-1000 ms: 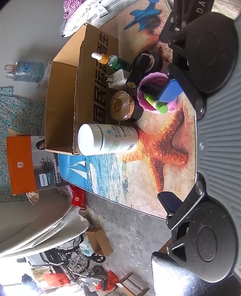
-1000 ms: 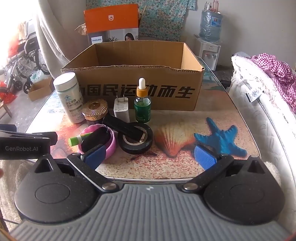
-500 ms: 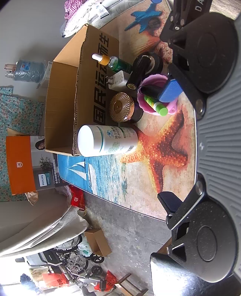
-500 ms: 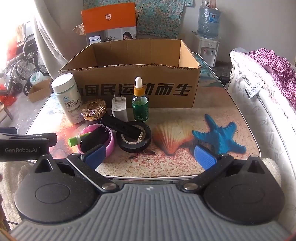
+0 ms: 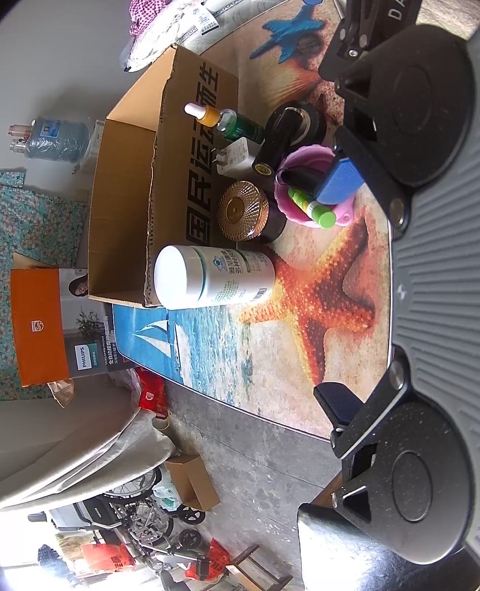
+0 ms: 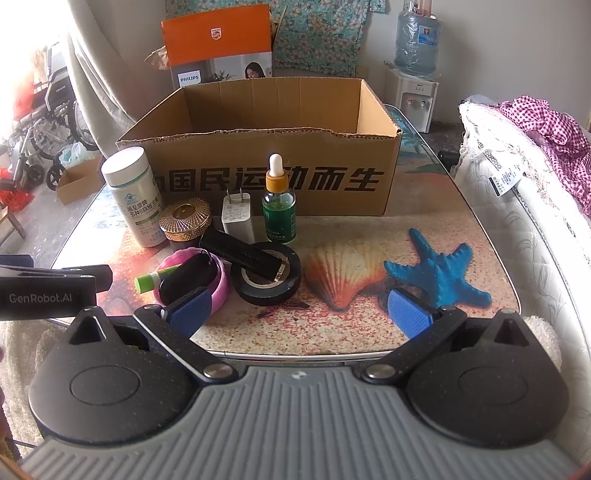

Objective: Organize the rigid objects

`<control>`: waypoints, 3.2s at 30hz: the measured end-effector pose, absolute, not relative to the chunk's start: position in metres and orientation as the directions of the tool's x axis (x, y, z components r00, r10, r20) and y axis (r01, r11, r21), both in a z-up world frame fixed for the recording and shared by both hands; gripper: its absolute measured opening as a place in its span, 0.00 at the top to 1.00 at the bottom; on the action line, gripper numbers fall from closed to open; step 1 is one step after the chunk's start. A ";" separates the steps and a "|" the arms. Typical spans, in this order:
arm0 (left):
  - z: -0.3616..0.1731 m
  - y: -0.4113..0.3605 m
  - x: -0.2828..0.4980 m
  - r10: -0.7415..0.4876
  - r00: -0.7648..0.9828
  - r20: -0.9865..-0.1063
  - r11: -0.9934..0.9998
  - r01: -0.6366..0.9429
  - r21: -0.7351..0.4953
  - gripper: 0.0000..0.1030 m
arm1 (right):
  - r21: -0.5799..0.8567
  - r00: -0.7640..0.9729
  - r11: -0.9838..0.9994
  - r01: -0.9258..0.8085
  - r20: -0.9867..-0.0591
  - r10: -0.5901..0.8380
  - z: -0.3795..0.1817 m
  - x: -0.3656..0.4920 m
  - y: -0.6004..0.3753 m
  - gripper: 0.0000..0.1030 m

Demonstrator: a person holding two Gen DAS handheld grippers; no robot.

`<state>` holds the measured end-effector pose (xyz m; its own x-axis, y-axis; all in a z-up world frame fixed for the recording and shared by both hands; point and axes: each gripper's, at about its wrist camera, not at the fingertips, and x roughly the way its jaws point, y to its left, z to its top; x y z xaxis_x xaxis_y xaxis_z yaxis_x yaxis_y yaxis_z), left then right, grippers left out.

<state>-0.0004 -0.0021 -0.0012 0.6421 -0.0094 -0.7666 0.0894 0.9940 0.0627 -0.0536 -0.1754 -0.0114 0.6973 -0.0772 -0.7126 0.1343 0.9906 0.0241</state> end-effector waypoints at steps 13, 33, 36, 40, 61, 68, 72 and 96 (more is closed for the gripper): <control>-0.002 0.001 0.000 -0.003 0.641 -0.768 0.995 0.080 0.063 0.00 | 0.023 0.695 0.993 0.119 -0.716 -0.066 -0.012 -0.052 -0.172 0.01; -0.004 0.003 0.001 0.006 0.637 -0.771 0.995 0.072 0.067 0.00 | 0.027 0.690 0.992 0.122 -0.721 -0.065 -0.014 -0.051 -0.172 0.01; -0.005 0.004 0.000 0.007 0.636 -0.772 0.995 0.072 0.069 0.00 | 0.027 0.691 0.992 0.123 -0.720 -0.066 -0.014 -0.051 -0.172 0.01; -0.005 0.004 0.000 0.011 0.636 -0.772 0.995 0.070 0.072 0.00 | 0.028 0.689 0.992 0.125 -0.721 -0.066 -0.015 -0.051 -0.172 0.01; -0.007 0.004 0.001 0.017 0.646 -0.763 0.994 0.070 0.082 0.00 | 0.024 0.695 0.991 0.130 -0.716 -0.074 -0.017 -0.051 -0.176 0.01; -0.009 0.003 0.004 -0.088 0.674 -0.734 0.991 0.133 0.004 0.00 | 0.015 0.771 0.995 0.103 -0.633 -0.070 -0.011 -0.056 -0.190 0.01; -0.009 -0.003 0.009 -0.149 0.666 -0.731 0.981 0.192 -0.024 0.00 | 0.024 0.803 0.999 0.048 -0.595 -0.025 -0.008 -0.054 -0.201 0.01; -0.028 -0.096 0.001 -0.381 0.599 -0.704 0.812 0.581 0.056 0.32 | 0.285 0.545 0.857 -0.429 -0.675 0.497 -0.015 0.036 -0.236 0.36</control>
<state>0.0014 -0.0960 -0.0277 0.5991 -0.3809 -0.7042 0.5815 0.8117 0.0556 0.0364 -0.2357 -0.0151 0.5447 0.4973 -0.6753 -0.4292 0.8571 0.2849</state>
